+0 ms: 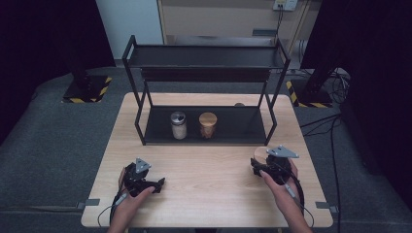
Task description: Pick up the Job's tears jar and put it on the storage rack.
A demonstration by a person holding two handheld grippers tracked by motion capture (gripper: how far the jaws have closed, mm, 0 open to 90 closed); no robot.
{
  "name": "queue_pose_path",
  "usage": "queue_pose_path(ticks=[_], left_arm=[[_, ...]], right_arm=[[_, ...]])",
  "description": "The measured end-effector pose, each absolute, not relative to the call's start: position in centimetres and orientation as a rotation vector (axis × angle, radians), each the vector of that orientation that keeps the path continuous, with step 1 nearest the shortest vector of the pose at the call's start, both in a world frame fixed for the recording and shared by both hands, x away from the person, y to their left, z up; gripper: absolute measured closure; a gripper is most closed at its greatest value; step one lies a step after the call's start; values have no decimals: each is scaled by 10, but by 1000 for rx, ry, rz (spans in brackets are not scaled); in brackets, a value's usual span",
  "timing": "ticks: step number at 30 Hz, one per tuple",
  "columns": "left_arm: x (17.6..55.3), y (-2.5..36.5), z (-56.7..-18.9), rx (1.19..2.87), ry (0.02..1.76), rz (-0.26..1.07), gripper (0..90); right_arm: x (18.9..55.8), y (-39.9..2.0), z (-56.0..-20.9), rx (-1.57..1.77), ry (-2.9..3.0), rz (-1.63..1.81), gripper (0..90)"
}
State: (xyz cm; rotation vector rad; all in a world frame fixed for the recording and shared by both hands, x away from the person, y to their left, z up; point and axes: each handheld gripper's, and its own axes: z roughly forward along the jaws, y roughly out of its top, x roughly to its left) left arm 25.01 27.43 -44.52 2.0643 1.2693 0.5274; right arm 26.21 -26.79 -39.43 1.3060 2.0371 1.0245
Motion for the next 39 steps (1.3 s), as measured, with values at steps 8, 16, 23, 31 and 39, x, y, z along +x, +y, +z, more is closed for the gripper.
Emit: queue_pose_path(ticks=[8, 16, 23, 31, 39], left_arm=[[250, 274, -445, 2064, 1269, 527, 0], [250, 274, -445, 2064, 1269, 527, 0], [250, 274, -445, 2064, 1269, 527, 0], [250, 274, -445, 2064, 1269, 527, 0], [250, 274, -445, 2064, 1269, 526, 0]], right_arm=[[266, -261, -392, 1293, 2048, 1033, 260], [269, -254, -389, 1269, 2060, 1042, 260], [271, -248, -387, 1254, 2074, 1045, 260], [274, -242, -387, 1241, 2087, 1051, 260], [278, -235, -385, 1224, 2097, 1060, 260]])
